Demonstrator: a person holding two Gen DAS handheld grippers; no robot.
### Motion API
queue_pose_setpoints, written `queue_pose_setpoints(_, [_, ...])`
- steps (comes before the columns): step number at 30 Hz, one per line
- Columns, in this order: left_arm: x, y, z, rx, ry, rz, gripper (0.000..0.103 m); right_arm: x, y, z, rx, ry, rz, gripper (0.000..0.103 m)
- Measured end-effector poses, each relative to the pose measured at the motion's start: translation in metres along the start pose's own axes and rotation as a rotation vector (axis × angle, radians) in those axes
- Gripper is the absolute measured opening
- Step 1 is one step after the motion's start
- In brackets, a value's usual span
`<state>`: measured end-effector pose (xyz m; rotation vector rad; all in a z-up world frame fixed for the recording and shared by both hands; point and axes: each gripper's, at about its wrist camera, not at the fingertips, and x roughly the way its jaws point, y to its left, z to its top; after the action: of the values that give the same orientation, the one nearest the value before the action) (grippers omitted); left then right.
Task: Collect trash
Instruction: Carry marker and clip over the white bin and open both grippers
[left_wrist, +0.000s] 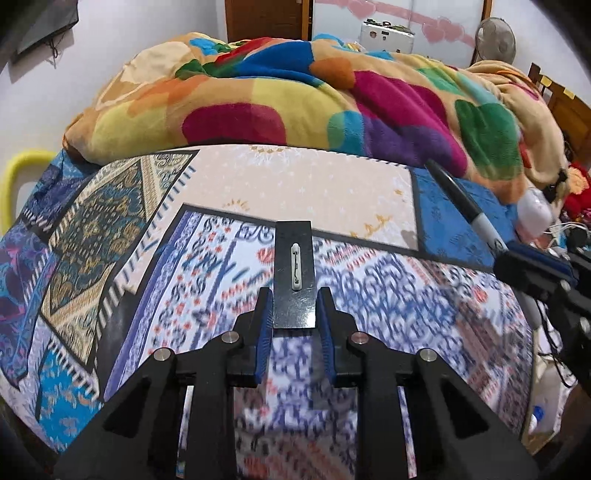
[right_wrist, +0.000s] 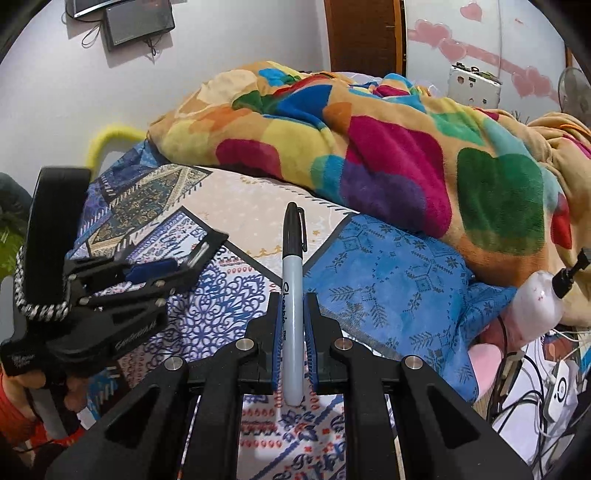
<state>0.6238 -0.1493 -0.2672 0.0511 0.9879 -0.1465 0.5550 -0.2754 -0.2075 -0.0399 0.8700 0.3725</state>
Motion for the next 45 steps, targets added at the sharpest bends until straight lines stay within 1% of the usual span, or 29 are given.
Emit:
queue_pose_setpoints(5, [-0.036, 0.007, -0.011, -0.025, -0.022, -0.032, 0.023, -0.018, 0.008, 0.001, 0.008, -0.005, 0.004, 0.010])
queue_pose_setpoints(9, [-0.072, 0.018, -0.019, -0.058, -0.053, -0.050, 0.023, -0.039, 0.022, -0.001, -0.006, -0.022, -0.002, 0.010])
queue_pose_setpoints(16, [-0.139, 0.038, -0.041, -0.076, -0.131, -0.022, 0.023, -0.068, 0.052, 0.000, -0.010, -0.052, 0.016, 0.010])
queue_pose_setpoints(23, [-0.202, 0.065, -0.072, -0.105, -0.200, 0.011, 0.023, -0.096, 0.101, -0.004, -0.054, -0.079, 0.052, 0.010])
queue_pose_setpoints(30, [-0.258, 0.109, -0.112, -0.183, -0.255, 0.029, 0.023, -0.112, 0.165, -0.010, -0.126, -0.091, 0.112, 0.010])
queue_pose_setpoints(35, [-0.283, 0.144, -0.144, -0.234, -0.270, 0.054, 0.023, -0.118, 0.206, -0.016, -0.171, -0.091, 0.156, 0.010])
queue_pose_setpoints(38, [-0.291, 0.165, -0.167, -0.253, -0.271, 0.068, 0.023, -0.116, 0.234, -0.019, -0.212, -0.084, 0.178, 0.010])
queue_pose_setpoints(42, [-0.292, 0.198, -0.204, -0.296, -0.235, 0.116, 0.023, -0.107, 0.275, -0.024, -0.273, -0.065, 0.213, 0.010])
queue_pose_setpoints(45, [-0.288, 0.220, -0.227, -0.338, -0.205, 0.124, 0.023, -0.098, 0.305, -0.033, -0.316, -0.040, 0.240, 0.010])
